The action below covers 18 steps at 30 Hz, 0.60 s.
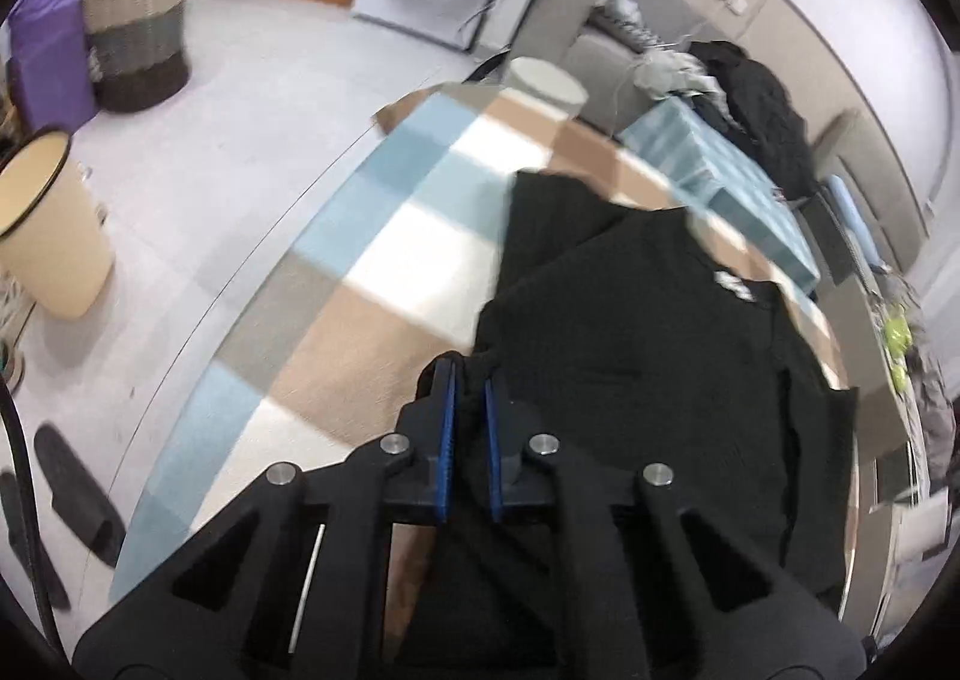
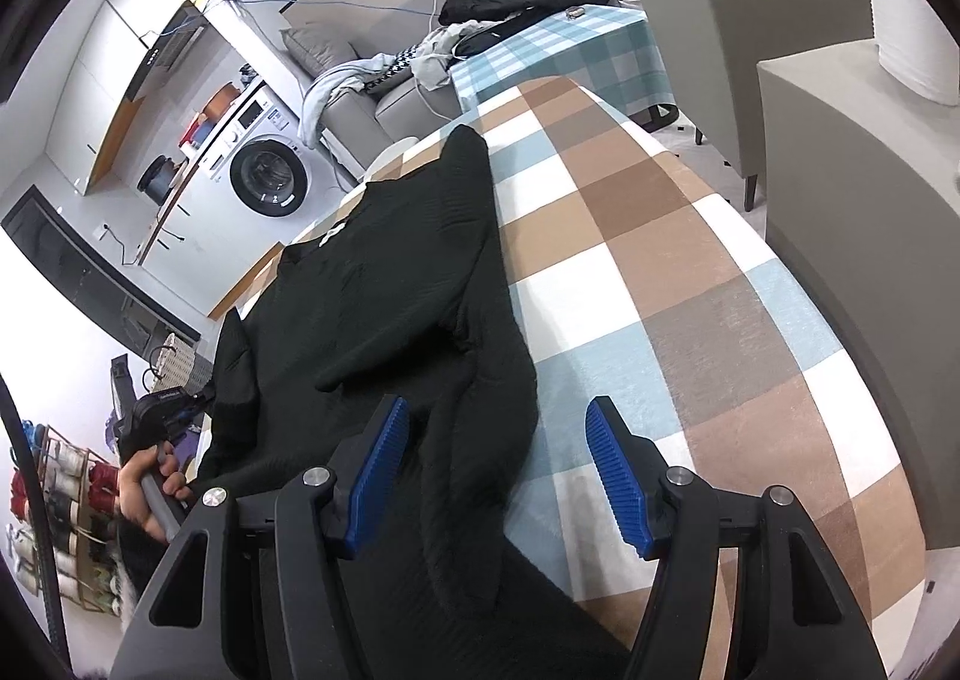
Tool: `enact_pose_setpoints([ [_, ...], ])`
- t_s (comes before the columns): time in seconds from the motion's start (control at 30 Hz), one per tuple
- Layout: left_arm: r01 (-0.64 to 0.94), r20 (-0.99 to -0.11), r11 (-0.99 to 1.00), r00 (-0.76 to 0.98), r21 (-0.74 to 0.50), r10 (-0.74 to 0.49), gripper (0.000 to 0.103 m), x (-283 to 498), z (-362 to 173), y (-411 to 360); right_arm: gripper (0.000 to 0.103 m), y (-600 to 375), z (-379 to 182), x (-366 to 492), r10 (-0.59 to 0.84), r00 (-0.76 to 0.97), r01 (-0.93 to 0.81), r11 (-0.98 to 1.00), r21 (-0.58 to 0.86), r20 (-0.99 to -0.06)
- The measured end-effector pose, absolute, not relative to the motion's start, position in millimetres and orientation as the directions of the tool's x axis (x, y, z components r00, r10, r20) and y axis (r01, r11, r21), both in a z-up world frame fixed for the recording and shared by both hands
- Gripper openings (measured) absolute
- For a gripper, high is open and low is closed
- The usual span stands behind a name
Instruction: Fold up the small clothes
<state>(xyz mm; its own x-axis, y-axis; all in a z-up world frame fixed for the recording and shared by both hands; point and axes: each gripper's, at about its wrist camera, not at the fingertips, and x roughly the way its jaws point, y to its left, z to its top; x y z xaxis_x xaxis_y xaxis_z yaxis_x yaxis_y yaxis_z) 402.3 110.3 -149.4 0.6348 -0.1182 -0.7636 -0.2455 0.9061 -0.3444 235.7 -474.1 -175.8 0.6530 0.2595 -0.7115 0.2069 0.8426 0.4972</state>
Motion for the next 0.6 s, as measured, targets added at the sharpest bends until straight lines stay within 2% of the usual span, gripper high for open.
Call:
enact_pose_setpoints([
  [0.13,-0.116,-0.691,0.915,0.694,-0.386,-0.204,0.006,410.9,-106.4,77.0,0.063,-474.8,-175.1,238.4,0.255,0.653,0.211,0.843,0.495,-0.713],
  [0.27,0.076,-0.565,0.868,0.730,-0.491,-0.384,0.009,411.5,-61.0,34.4,0.063,-472.5,-171.2,240.5,0.254,0.657,0.203,0.847,0.491,-0.710],
  [0.3,0.113,-0.543,0.852,0.726,-0.511,-0.421,0.022,411.9,-53.4,25.2,0.063,-471.7,-170.2,240.0,0.253,0.659,0.199,0.849,0.489,-0.708],
  [0.33,0.138,-0.536,0.847,0.719,-0.514,-0.443,0.046,410.8,-46.8,17.6,0.063,-471.2,-168.9,239.3,0.250,0.661,0.197,0.852,0.485,-0.707],
  [0.4,0.134,-0.529,0.864,0.742,-0.486,-0.413,0.067,402.4,-35.7,9.4,0.063,-471.3,-167.3,236.7,0.238,0.660,0.203,0.857,0.474,-0.713],
  [0.47,0.135,-0.525,0.882,0.759,-0.452,-0.386,0.068,391.0,-31.8,7.8,0.063,-472.5,-166.3,232.4,0.233,0.660,0.205,0.859,0.470,-0.714],
  [0.6,0.073,-0.586,0.917,0.748,-0.393,-0.311,0.068,352.4,-49.3,31.0,0.063,-474.5,-166.5,221.2,0.227,0.651,0.198,0.871,0.450,-0.725],
])
